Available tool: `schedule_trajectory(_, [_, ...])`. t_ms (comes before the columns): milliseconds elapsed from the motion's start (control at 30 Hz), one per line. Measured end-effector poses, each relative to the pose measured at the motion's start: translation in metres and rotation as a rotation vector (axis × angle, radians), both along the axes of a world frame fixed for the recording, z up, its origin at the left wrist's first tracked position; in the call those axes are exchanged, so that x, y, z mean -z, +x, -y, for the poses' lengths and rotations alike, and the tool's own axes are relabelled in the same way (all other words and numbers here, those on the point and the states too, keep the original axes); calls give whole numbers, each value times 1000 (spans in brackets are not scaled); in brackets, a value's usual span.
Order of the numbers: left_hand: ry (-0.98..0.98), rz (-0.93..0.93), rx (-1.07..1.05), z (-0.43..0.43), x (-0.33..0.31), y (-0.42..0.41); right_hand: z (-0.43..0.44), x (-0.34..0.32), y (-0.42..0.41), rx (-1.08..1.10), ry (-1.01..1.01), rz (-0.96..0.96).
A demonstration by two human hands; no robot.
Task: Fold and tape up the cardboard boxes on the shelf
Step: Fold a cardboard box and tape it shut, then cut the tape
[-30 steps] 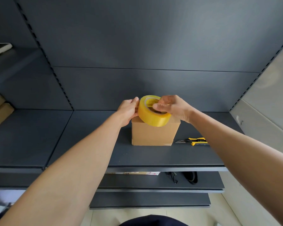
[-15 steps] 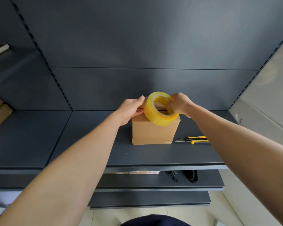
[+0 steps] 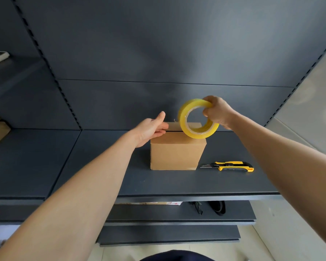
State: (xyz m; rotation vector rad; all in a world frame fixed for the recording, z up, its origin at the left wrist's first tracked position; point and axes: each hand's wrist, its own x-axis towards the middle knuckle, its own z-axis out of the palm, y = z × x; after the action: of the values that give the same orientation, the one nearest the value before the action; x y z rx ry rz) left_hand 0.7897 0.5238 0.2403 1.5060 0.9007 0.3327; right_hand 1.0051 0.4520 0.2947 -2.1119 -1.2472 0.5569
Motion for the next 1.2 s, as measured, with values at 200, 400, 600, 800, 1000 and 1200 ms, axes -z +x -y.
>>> schedule_trajectory(200, [-60,46,-67,-7,6,1,-10,7,-19,-49,147,107])
schedule_trajectory(400, [-81,37,-65,-11,2,5,-6,24,-28,-83,154,168])
schedule_trajectory(600, [-23,34,-180,-13,7,10,-9,19,-33,-205,119,327])
schedule_trajectory(800, [-55,14,-335,-16,12,13,-14,6,-45,-309,8,570])
schedule_trajectory(1000, [18,-22,-399,-16,14,12,-12,-9,-45,-358,-155,862])
schedule_trajectory(1200, [-85,29,-514,-15,16,5,-17,-8,-64,-361,-252,1011])
